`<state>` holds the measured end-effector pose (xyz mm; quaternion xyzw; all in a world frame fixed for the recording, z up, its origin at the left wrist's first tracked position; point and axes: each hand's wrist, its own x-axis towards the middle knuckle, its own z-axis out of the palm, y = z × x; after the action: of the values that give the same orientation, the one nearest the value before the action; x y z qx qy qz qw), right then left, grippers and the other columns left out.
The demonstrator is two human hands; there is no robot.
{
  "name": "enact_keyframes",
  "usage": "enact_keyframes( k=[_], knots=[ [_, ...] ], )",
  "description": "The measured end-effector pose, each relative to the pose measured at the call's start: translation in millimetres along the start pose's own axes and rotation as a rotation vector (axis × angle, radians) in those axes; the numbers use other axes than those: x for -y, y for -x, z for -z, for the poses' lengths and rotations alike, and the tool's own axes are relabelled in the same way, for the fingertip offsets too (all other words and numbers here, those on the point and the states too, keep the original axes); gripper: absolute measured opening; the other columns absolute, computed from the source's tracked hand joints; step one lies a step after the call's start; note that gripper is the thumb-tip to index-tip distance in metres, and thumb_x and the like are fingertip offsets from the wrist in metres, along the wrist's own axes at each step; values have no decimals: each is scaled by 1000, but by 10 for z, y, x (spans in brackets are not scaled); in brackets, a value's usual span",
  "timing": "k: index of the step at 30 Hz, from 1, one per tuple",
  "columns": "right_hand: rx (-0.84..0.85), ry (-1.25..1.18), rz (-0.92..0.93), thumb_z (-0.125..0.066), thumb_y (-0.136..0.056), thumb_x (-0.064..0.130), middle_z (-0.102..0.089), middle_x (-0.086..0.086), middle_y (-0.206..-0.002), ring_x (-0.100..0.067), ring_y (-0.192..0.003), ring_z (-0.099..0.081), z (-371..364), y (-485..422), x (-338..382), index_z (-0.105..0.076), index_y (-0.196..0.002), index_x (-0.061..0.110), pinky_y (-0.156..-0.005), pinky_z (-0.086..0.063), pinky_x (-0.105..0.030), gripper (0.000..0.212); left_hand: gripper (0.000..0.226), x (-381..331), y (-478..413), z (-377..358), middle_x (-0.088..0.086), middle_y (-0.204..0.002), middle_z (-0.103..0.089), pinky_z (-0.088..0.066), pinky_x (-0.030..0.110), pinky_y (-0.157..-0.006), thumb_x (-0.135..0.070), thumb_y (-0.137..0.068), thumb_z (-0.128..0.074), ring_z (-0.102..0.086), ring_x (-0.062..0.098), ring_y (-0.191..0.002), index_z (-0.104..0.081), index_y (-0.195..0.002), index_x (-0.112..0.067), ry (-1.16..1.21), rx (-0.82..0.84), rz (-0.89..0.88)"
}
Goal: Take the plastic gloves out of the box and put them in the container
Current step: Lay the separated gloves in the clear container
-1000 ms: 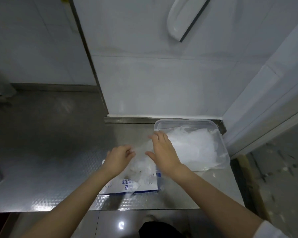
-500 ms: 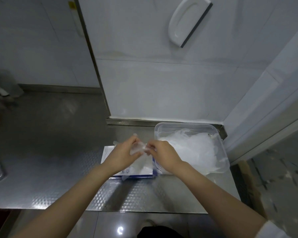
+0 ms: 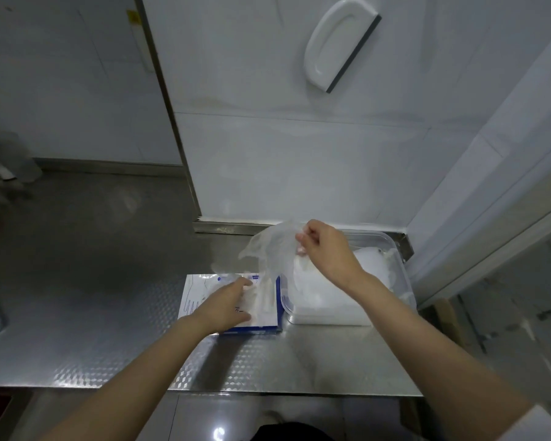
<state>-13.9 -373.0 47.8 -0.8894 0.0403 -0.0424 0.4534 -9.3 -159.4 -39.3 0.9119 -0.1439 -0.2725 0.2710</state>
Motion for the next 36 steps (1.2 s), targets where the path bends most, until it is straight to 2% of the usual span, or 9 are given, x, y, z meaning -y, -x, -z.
enact_keyframes(
  k=[7, 11, 14, 18, 24, 28, 31, 33, 36],
  knots=[
    [226, -130, -40, -57, -93, 9, -61, 0, -62, 3, -53, -58, 299, 100, -83, -52, -67, 18, -58, -43, -9, 28, 81, -557, 52, 574, -5, -150, -31, -37, 18, -97, -18, -82, -71, -32, 14, -136, -23, -147, -20, 289, -219, -192],
    [444, -90, -45, -60, -92, 17, -66, 4, -67, 2, -64, -61, 416, 160, -90, -65, -79, 18, -63, -44, -9, 14, 98, -852, 12, 708, -11, -152, -22, -27, 26, -112, -25, -75, -78, -24, 7, -138, -15, -150, -26, 194, -166, -316],
    [547, -13, -39, -65, -89, 23, -67, 5, -72, -3, -68, -57, 534, 174, -112, -70, -83, 16, -63, -41, -12, 10, 74, -940, -52, 746, -12, -138, -45, -38, 24, -102, -29, -76, -78, -43, 5, -124, -40, -140, -26, 40, -67, -388],
    [626, 113, -83, -71, -84, 21, -66, -2, -84, -10, -77, -59, 750, 189, -178, -68, -85, 16, -71, -46, -22, 6, 6, -1052, -109, 777, 2, -83, -71, -49, 31, -74, -20, -84, -71, -64, 17, -78, -70, -88, -16, 83, 95, -436],
    [555, 42, -96, -77, -78, 16, -72, 0, -101, -7, -93, -66, 787, 265, -214, -67, -107, 10, -83, -50, -15, 31, 17, -1284, -200, 824, 4, -75, -64, -51, 30, -70, -15, -89, -64, -65, 16, -71, -63, -90, 2, 250, 111, -453],
    [431, -51, -125, -73, -78, 4, -72, -11, -81, -14, -74, -65, 798, 198, -301, -68, -78, 12, -79, -50, -32, 10, 11, -1343, -292, 869, 3, -65, -58, -56, 28, -61, -7, -90, -62, -61, 13, -54, -60, -81, 1, 312, 51, -400],
    [162, 90, -104, -71, -79, 3, -63, 7, -62, 5, -55, -55, 904, 110, -315, -58, -63, 16, -66, -40, -15, 24, 9, -1405, -377, 967, 5, -68, -60, -57, 38, -70, -4, -87, -64, -62, 12, -56, -61, -79, -5, 288, -130, -386],
    [-139, 199, -7, -70, -81, 6, -54, 14, -60, 5, -53, -50, 989, 70, -268, -52, -64, 17, -57, -35, -7, 28, 18, -1512, -381, 1021, 0, -71, -64, -53, 35, -78, -3, -86, -65, -63, 12, -67, -60, -74, -16, 287, -286, -463],
    [-448, 197, 142, -66, -83, 1, -63, 6, -77, -8, -71, -56, 1089, 79, -216, -64, -84, 10, -66, -41, -13, 9, 18, -1683, -258, 1043, -9, -82, -65, -46, 15, -78, -5, -86, -65, -59, -4, -75, -59, -77, -20, 334, -481, -635]
  ],
)
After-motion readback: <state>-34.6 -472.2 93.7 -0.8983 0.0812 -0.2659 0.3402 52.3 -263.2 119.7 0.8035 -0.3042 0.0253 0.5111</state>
